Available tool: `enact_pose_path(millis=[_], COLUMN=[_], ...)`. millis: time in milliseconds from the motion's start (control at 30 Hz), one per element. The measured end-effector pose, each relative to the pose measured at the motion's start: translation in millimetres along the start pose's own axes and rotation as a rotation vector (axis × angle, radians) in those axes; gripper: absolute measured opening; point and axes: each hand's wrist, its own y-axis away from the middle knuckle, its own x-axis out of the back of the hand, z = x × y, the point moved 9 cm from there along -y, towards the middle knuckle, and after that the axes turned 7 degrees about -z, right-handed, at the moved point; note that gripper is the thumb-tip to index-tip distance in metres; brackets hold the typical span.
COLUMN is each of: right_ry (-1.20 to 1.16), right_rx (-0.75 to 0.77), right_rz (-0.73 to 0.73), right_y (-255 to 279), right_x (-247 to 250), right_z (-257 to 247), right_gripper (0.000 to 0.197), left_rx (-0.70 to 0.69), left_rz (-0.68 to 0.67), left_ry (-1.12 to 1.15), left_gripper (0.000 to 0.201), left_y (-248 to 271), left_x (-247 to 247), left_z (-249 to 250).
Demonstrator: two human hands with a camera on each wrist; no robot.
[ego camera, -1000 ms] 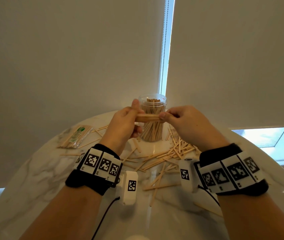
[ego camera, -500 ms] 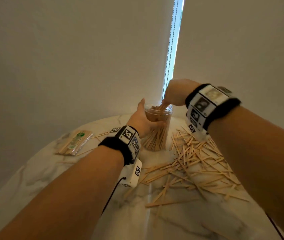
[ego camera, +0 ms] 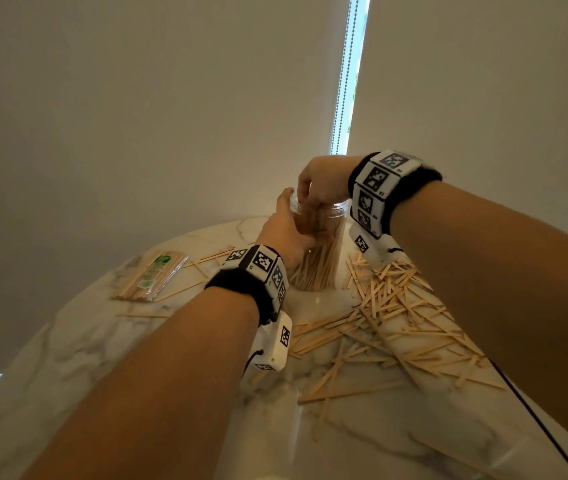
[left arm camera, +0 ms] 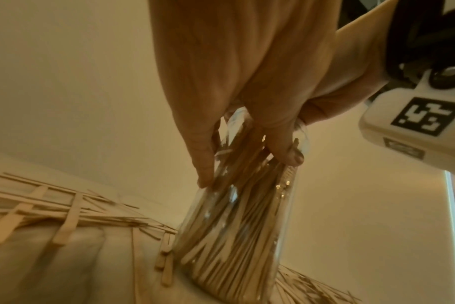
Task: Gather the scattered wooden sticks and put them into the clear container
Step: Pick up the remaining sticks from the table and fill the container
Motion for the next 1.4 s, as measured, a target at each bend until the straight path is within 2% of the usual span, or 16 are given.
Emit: enact_pose_path(millis=[100, 167, 267, 333, 433, 533, 567, 700, 767, 933, 1033, 1100, 1167, 1267, 1333, 1400], right_ry=[-0.025, -0.056, -0.248, -0.291, -0.292, -0.211, -0.170, 0.040, 0.103, 0.080, -0.034, -0.187, -0.242, -0.183, -0.101, -0.065], right_rx=[-0.008, 0.027, 0.042, 0.037, 0.033, 0.003, -0.015, -0.098, -0.103, -0.016, -0.037, -0.132, -0.254, -0.443, -0.538, -0.583], right_rz=[0.033, 0.113, 0.298, 0.318, 0.140, -0.128, -0.204, -0.498, -0.562, -0.467, -0.350, -0.225, -0.170, -0.131, -0.165, -0.249], right_y=[11.7, 30.3, 73.0, 107.0, 160.2, 207.6, 219.0, 256.9, 267.6, 265.6, 260.0, 248.7, 238.0, 226.1, 221.4, 214.9], right_x=[-2.0, 5.5, 25.3, 21.2, -17.5, -79.3, -99.4, -160.5, -172.3, -174.0, -159.9, -143.4, -134.5, -134.6, -142.7, -156.8], right_z=[0.3, 0.4, 13.9, 19.8, 25.4, 30.7, 33.4, 38.9, 36.4, 20.8, 31.3, 59.7, 95.3, 145.9, 165.7, 171.4], right_gripper=[0.032, 0.041, 0.030, 0.021, 0.017, 0.019, 0.019, 0.026, 0.027, 0.029, 0.023, 0.017, 0.019, 0.027, 0.036, 0.061], left_rx=[0.017, 0.022, 0.051, 0.119, 0.235, 0.188, 0.171, 0.251, 0.290, 0.267, 0.231, 0.187, 0.190, 0.219, 0.209, 0.183], left_rz=[-0.003, -0.003, 0.001, -0.006, -0.097, -0.242, -0.298, -0.487, -0.503, -0.460, -0.398, -0.365, -0.345, -0.360, -0.376, -0.378], left_ry=[-0.005, -0.016, -0.032, -0.092, -0.359, -0.511, -0.562, -0.715, -0.721, -0.904, -1.002, -1.034, -1.053, -1.056, -1.080, -1.043], left_gripper=[0.107, 0.110, 0.109, 0.106, 0.091, 0.061, 0.064, 0.118, 0.117, 0.106, 0.070, 0.048, 0.053, 0.081, 0.076, 0.059], left_y=[-0.2, -0.1, 7.3, 19.4, 47.5, 82.2, 93.7, 116.7, 122.2, 130.1, 123.9, 119.4, 116.9, 115.9, 111.9, 108.5], left_x=[1.2, 2.5, 6.3, 8.1, 4.7, -12.8, -22.0, -54.4, -64.6, -88.5, -91.5, -92.1, -94.3, -102.6, -107.5, -110.7], left_z=[0.7, 1.1, 5.1, 3.9, -1.3, 4.8, 5.4, -9.9, -12.4, -8.1, -1.7, 4.2, 3.9, 1.7, 4.5, 11.4])
